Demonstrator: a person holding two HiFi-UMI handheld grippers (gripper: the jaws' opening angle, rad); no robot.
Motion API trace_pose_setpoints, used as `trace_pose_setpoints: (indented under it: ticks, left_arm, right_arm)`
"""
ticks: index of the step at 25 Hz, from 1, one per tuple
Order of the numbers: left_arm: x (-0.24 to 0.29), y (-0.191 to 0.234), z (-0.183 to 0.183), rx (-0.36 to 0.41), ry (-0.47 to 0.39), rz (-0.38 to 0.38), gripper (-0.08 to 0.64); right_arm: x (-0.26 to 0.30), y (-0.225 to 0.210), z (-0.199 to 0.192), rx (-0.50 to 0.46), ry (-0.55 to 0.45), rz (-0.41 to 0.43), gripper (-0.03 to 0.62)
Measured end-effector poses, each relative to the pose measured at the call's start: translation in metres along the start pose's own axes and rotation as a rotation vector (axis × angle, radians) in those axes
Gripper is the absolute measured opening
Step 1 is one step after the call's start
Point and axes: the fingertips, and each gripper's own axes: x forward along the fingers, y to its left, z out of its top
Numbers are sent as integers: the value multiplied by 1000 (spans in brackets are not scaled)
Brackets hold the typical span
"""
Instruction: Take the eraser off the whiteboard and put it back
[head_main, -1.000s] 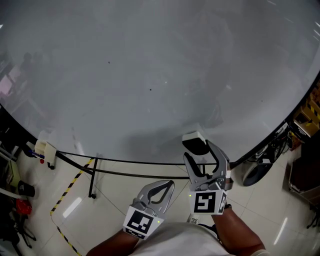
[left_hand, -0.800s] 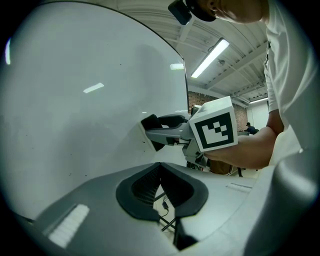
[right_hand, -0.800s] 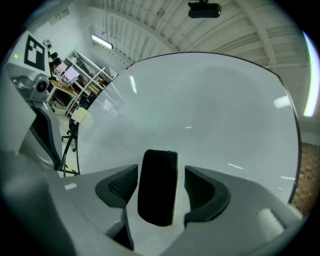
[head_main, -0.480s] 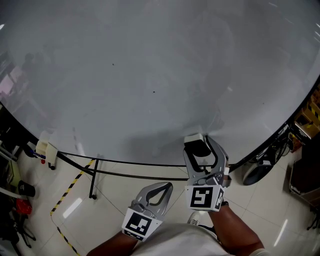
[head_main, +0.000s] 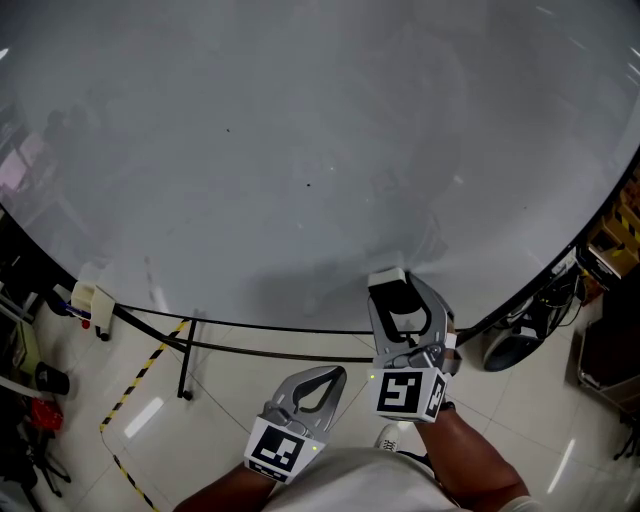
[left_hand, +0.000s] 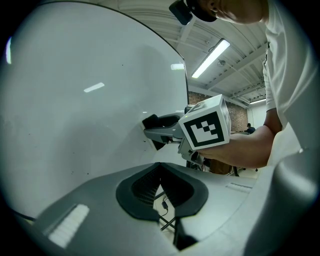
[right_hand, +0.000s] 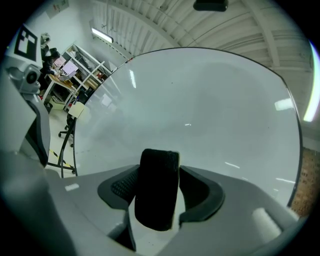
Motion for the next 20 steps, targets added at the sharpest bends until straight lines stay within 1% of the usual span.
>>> trace_pose_setpoints:
  ticks: [12, 14, 16, 18, 19, 20]
  left_arm:
    - [1, 0, 4, -11, -5, 3, 17]
    - [1, 0, 4, -10, -8, 1, 17]
    - [1, 1, -3, -27, -7, 4, 17]
    - [1, 2, -4, -62, -12, 5, 17]
    - [1, 2, 0, -83, -16, 2, 17]
    - [0, 1, 2, -103, -19, 0, 17]
  right_arm:
    - [-6, -1, 0, 41, -5, 38, 233]
    - [-9, 2, 0, 44, -8, 51, 233]
    - [-12, 4, -1, 46, -18, 75, 233]
    - [-16, 5, 0, 89, -32, 108, 233]
    - [-19, 5, 0, 143, -43, 132, 233]
    - [-21, 5, 0, 217, -56, 160, 233]
